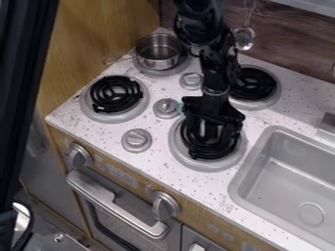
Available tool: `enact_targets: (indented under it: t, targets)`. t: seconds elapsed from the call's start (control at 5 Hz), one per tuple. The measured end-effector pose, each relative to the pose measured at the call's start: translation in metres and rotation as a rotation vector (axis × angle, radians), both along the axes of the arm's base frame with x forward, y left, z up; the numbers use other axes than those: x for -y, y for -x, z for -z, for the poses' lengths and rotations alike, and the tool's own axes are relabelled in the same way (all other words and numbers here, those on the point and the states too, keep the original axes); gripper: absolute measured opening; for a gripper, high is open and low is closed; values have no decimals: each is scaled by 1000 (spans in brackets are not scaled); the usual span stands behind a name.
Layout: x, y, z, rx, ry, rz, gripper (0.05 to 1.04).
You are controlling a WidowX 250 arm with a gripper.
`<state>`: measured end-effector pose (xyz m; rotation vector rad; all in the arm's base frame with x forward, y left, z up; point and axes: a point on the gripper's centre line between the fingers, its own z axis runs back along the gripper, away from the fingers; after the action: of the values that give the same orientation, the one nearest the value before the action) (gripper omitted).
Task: Move the sushi to the lower left burner
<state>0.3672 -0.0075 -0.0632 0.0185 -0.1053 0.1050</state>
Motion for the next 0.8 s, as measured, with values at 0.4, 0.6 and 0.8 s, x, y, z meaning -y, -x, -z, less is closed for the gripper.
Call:
enact_targets:
  t: [0.4,0.6,0.8]
  targets:
    - [-1,-2,2,24,-13,-23,532]
    - [-8,0,1,14,-36,-13,508]
    - [-37,-8,-30,76,-47,-79,507]
